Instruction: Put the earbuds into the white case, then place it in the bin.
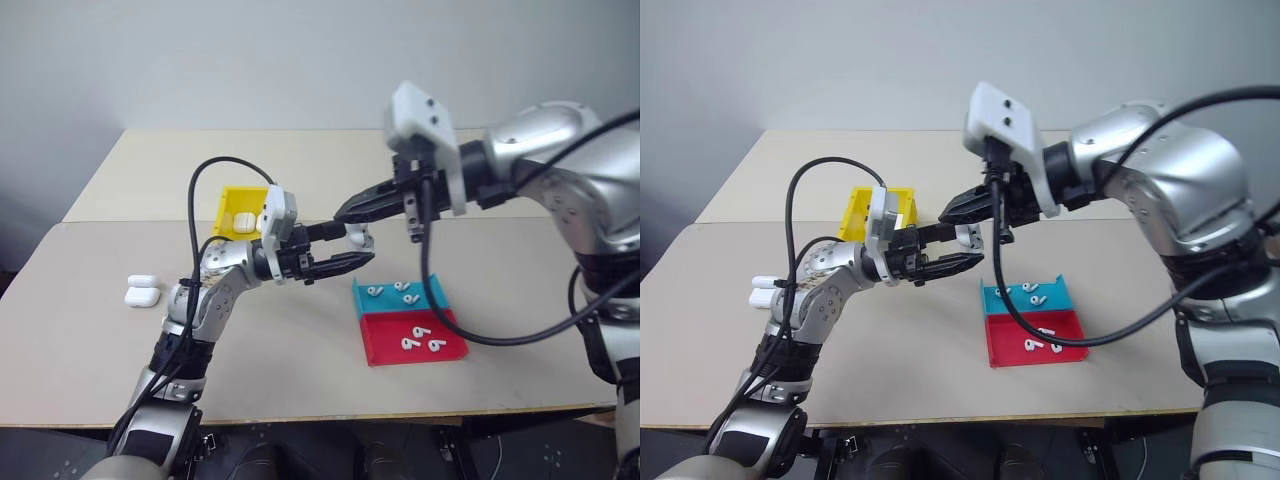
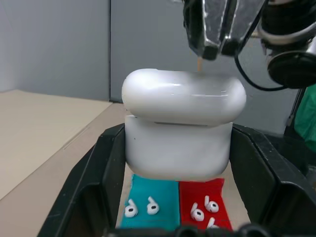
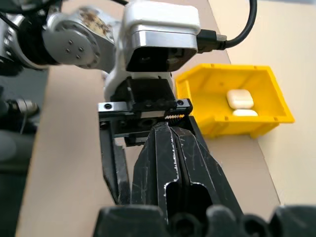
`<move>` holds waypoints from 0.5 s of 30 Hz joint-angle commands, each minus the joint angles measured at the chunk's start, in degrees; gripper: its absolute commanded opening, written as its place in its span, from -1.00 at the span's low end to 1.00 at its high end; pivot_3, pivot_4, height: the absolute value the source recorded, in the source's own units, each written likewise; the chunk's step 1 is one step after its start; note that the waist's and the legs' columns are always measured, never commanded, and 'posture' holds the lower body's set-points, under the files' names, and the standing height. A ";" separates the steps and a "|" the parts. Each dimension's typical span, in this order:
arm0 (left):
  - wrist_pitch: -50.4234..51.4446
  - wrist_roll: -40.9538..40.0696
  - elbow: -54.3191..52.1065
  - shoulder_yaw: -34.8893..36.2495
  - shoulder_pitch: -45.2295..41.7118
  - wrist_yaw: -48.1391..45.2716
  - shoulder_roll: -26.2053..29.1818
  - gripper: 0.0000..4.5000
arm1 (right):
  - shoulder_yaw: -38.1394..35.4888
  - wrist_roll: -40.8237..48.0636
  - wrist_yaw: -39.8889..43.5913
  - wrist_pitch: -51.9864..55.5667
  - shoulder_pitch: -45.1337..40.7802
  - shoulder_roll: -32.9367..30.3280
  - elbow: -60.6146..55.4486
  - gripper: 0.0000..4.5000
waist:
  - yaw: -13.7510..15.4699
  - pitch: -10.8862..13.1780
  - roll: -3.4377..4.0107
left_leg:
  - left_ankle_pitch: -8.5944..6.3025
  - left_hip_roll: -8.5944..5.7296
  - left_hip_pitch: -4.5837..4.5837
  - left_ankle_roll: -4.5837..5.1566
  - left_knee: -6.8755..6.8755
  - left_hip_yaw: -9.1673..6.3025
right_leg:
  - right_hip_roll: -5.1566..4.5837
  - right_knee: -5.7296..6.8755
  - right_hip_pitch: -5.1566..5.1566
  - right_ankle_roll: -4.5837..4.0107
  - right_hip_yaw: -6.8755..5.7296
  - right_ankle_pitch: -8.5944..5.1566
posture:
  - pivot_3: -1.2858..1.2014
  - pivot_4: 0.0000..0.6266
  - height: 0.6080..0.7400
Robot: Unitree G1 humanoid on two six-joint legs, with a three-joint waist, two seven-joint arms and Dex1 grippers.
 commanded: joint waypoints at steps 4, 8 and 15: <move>-3.18 0.07 -2.51 1.45 -0.25 0.98 -1.49 0.26 | 5.10 -9.80 7.35 -6.31 -2.55 -1.21 2.06 -0.99 | 0.24 0.00 0.01 | 0.00 0.01 -0.19 0.00 0.08 -0.02 | 0.00 -0.03 -0.10 0.00 -0.06 0.00 | 0.03 -0.52 1.00; -4.52 0.57 -4.58 3.09 0.98 3.75 -1.68 0.26 | 2.85 -12.17 8.61 -8.65 0.35 -2.91 2.91 -0.99 | 0.57 0.00 0.00 | -0.02 0.00 -0.24 0.03 0.17 -0.01 | -0.03 -0.02 -0.10 0.01 -0.07 0.00 | 0.03 -0.52 1.00; -4.37 -0.13 -10.91 6.42 4.71 9.81 -1.24 0.26 | -10.37 -7.96 1.35 -4.84 6.84 -0.17 2.00 -0.99 | 0.96 0.03 0.05 | -0.01 0.02 -0.22 0.02 0.20 -0.04 | -0.03 0.03 -0.08 0.00 -0.13 0.01 | 0.03 -0.52 1.00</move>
